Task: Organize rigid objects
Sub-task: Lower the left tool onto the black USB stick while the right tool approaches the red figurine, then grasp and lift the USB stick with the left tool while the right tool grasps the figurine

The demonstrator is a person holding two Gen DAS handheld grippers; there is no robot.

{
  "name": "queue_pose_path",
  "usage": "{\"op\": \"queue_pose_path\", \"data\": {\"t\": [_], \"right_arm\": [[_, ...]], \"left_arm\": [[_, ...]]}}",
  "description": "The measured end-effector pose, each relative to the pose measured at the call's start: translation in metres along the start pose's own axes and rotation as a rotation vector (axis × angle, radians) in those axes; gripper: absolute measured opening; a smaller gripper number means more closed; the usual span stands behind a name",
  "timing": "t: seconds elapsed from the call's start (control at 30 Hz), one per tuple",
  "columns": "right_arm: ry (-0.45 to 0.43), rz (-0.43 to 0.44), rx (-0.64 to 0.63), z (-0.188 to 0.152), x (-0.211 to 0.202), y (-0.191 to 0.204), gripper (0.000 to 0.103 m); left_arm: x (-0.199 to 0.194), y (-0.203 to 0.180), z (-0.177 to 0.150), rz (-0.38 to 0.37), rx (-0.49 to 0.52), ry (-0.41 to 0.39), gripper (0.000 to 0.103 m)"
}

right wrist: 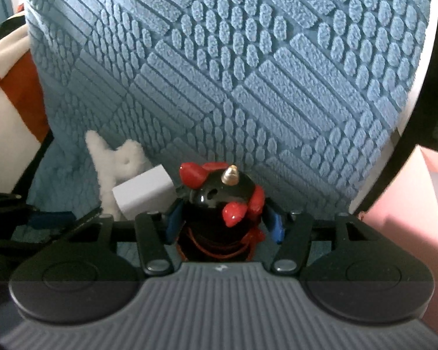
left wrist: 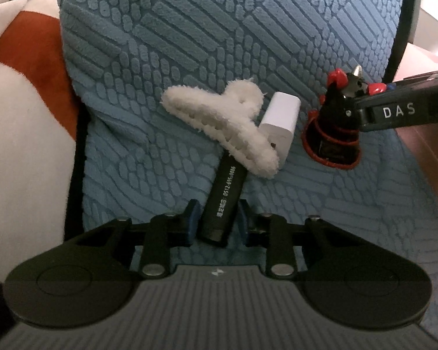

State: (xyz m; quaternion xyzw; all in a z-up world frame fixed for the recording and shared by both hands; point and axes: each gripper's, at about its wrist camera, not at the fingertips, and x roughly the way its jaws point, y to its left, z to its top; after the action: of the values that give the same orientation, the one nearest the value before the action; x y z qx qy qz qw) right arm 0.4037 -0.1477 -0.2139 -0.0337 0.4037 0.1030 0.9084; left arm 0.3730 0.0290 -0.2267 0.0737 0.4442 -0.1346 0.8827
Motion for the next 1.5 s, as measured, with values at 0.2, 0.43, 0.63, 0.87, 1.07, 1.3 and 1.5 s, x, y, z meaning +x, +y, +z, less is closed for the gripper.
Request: {"op": "queue_pose_path", "data": {"t": [0.2, 0.43, 0.63, 0.87, 1.07, 1.3, 1.5], "right_arm": [[0.041, -0.004, 0.033, -0.007, -0.026, 0.0, 0.06], [0.044, -0.032, 0.038, -0.021, -0.055, 0.002, 0.06], [0.031, -0.06, 0.039, -0.043, -0.085, 0.012, 0.06], [0.036, -0.052, 0.037, -0.066, -0.109, 0.025, 0.06], [0.035, -0.057, 0.004, -0.086, -0.132, 0.039, 0.06], [0.05, -0.062, 0.013, -0.108, -0.154, 0.045, 0.06], [0.046, -0.07, 0.024, -0.121, -0.169, 0.048, 0.06]], "left_arm": [[-0.012, -0.004, -0.007, 0.0, -0.046, 0.013, 0.029], [-0.037, -0.005, -0.02, -0.032, -0.148, 0.005, 0.029], [-0.062, -0.008, -0.033, -0.012, -0.218, -0.033, 0.029], [-0.082, -0.008, -0.051, -0.049, -0.287, -0.035, 0.028], [-0.108, -0.018, -0.066, -0.078, -0.339, -0.054, 0.026], [-0.129, -0.034, -0.084, -0.113, -0.385, -0.046, 0.025], [-0.138, -0.045, -0.101, -0.139, -0.432, -0.038, 0.025]]}}
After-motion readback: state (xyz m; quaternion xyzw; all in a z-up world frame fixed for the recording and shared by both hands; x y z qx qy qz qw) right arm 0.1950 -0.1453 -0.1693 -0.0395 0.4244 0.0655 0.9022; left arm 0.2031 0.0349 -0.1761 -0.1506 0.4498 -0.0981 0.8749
